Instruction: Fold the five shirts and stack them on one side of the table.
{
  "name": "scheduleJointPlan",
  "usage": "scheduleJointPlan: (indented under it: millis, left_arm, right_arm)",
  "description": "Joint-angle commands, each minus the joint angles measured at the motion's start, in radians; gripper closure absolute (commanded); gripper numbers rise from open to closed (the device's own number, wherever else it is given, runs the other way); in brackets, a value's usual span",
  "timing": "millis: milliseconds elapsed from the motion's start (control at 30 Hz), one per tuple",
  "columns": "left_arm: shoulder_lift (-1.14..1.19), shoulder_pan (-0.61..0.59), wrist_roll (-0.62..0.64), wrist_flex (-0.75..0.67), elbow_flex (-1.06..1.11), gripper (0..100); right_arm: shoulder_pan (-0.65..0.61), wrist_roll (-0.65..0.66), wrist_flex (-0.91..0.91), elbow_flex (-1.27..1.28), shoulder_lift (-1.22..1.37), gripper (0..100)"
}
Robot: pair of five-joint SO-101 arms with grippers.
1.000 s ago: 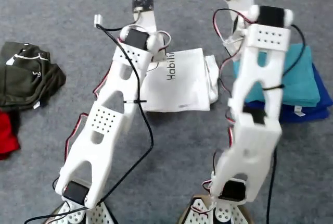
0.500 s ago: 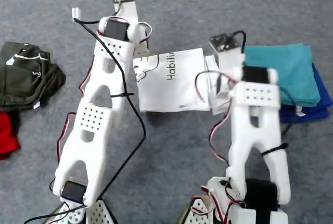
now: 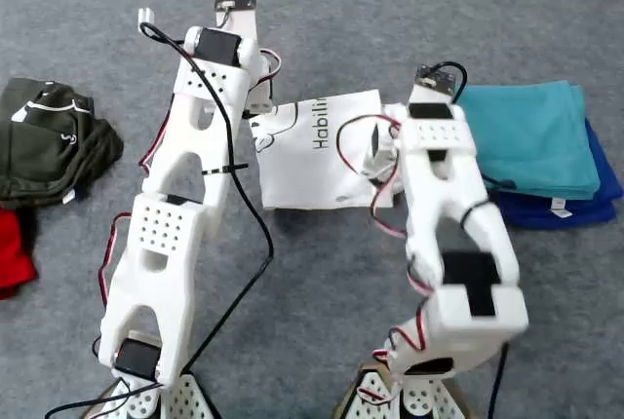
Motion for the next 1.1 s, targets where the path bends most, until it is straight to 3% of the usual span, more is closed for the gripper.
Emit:
scheduleJointPlan:
  millis: [0,367,600,933,1067]
  left_arm:
    - [-0.139,-0.008,-0.011,0.014,0.081,98]
    - [-0.252,-0.034,-0.009,0.008,0.322,98]
    - [-0.254,-0.115,-0.011,0.008,0.338,98]
    - [-0.312,-0.106,-0.063,-0.018,0.574,98]
    - [-0.478,-0.095,-0.066,-0.144,0.836,98]
  right_arm:
    - [-0.038,-0.044,-0.014,-0.162,0.102,65.9]
    - [-0.073,-0.052,0.032,-0.298,0.309,67.8]
    - [-0.028,0.020,0.049,-0.305,0.312,99.8]
    - [0.096,0.037,0.198,-0.414,0.268,99.7]
    - [0.108,0.152,0.239,-0.582,0.170,99.7]
